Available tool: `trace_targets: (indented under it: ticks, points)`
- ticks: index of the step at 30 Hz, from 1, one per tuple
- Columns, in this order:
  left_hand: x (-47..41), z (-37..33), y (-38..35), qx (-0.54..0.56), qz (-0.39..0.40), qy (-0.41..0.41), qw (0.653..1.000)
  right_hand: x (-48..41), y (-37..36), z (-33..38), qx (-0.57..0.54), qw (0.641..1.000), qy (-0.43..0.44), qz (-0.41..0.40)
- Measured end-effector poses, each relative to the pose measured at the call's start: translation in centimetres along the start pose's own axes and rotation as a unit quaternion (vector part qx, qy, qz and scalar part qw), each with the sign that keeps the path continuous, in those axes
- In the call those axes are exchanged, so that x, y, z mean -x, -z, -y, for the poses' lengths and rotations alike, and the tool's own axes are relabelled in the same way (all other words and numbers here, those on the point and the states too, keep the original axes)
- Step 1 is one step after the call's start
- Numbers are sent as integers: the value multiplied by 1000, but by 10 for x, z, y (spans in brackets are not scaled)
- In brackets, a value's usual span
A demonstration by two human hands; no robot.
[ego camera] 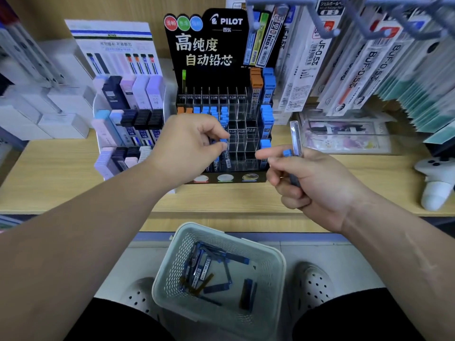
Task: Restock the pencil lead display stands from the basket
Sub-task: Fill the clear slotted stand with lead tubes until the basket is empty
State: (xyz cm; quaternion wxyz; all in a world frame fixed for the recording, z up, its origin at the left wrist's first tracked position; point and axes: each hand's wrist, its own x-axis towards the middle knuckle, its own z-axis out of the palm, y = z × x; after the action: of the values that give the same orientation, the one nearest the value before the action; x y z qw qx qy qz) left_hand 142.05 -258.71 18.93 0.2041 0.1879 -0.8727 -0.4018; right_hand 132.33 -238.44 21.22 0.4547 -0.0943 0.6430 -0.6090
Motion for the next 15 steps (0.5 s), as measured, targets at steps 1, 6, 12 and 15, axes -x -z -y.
trace_targets:
  ticks: [1, 6, 12, 15]
  points:
    - [-1, 0, 1, -10, 5, -5, 1000, 0, 1, 0, 1, 1000, -1, -1]
    - [-6, -4, 4, -48, 24, -18, 998, -1, 8, -1, 5, 1000, -7, -4]
    - [-7, -7, 5, -94, 50, -39, 994, 0, 11, -1, 11, 1000, -16, 8]
    - [-7, -3, -1, -137, 37, -67, 988, 0, 12, -1, 10, 1000, -14, 9]
